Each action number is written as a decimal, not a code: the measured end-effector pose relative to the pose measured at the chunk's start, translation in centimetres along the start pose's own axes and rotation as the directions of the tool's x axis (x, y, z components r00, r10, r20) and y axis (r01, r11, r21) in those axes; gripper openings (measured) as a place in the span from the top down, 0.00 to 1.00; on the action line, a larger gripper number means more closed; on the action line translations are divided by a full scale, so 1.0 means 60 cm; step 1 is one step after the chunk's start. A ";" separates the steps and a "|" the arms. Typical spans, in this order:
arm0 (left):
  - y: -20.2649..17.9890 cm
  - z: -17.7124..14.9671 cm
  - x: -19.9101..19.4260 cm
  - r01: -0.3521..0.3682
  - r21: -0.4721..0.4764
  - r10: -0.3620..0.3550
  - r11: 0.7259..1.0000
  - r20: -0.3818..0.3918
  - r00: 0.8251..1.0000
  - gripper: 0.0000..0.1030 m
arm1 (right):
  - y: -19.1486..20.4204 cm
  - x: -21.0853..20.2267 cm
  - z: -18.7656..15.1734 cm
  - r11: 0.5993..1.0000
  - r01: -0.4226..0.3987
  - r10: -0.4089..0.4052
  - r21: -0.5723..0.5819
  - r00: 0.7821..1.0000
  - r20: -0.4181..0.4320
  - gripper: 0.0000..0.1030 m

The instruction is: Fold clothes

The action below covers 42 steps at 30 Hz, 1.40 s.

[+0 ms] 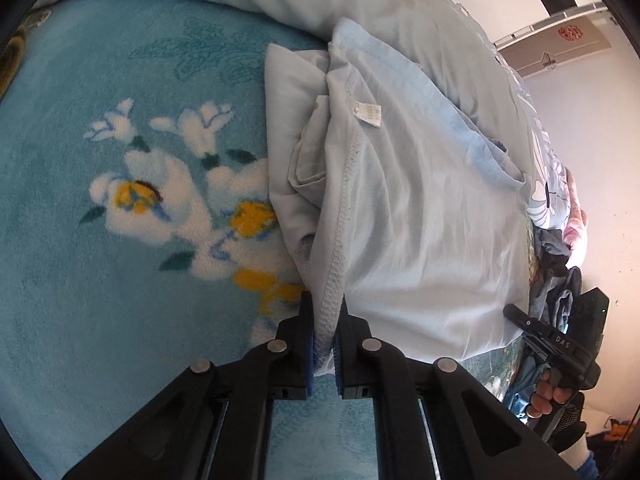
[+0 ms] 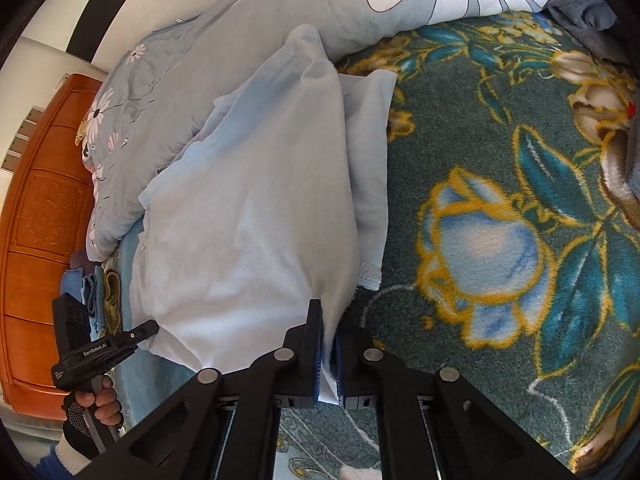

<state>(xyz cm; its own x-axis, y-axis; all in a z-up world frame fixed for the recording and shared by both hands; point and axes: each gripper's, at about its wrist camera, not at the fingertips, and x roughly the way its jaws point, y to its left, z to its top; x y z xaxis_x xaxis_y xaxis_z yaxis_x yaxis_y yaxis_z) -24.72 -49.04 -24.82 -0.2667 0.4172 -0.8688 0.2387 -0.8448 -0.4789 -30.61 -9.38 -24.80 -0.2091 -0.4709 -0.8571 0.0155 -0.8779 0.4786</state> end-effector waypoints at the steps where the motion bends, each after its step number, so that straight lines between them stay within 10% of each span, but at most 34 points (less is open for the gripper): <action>1: -0.003 -0.001 -0.009 0.005 0.000 -0.005 1.000 0.007 1.000 0.93 | 0.005 -0.006 0.000 1.000 -0.002 0.002 -0.004 1.000 0.003 0.95; 14: 0.020 -0.106 -0.111 -0.038 0.075 0.043 0.996 -0.067 0.997 0.93 | 0.051 -0.087 -0.094 0.999 -0.018 0.016 -0.036 0.999 -0.049 0.95; 23: 0.030 -0.180 -0.064 -0.106 0.111 0.118 0.988 -0.108 0.987 0.92 | 0.016 -0.055 -0.172 0.999 0.007 -0.004 0.033 0.994 -0.110 0.95; 30: 0.027 -0.181 -0.060 -0.136 0.159 0.152 0.978 -0.097 0.984 0.76 | 0.027 -0.053 -0.171 0.999 0.031 -0.035 -0.033 0.993 -0.113 0.91; 35: 0.037 -0.175 -0.099 -0.214 0.138 0.225 0.967 -0.066 0.972 0.59 | 0.017 -0.078 -0.170 0.995 0.095 -0.097 -0.030 0.990 -0.107 0.54; 42: -0.038 -0.160 -0.146 -0.194 0.166 0.184 0.967 0.074 0.980 0.47 | 0.011 -0.091 -0.137 0.994 0.105 -0.105 -0.002 0.994 -0.030 0.35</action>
<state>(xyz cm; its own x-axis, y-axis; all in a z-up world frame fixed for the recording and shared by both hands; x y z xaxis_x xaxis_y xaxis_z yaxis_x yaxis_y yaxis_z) -13.93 -47.56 -17.31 -0.2870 0.2286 -0.9303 0.1278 -0.9533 -0.2737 -21.40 -8.10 -21.38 -0.1804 -0.3782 -0.9080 -0.0047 -0.9228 0.3853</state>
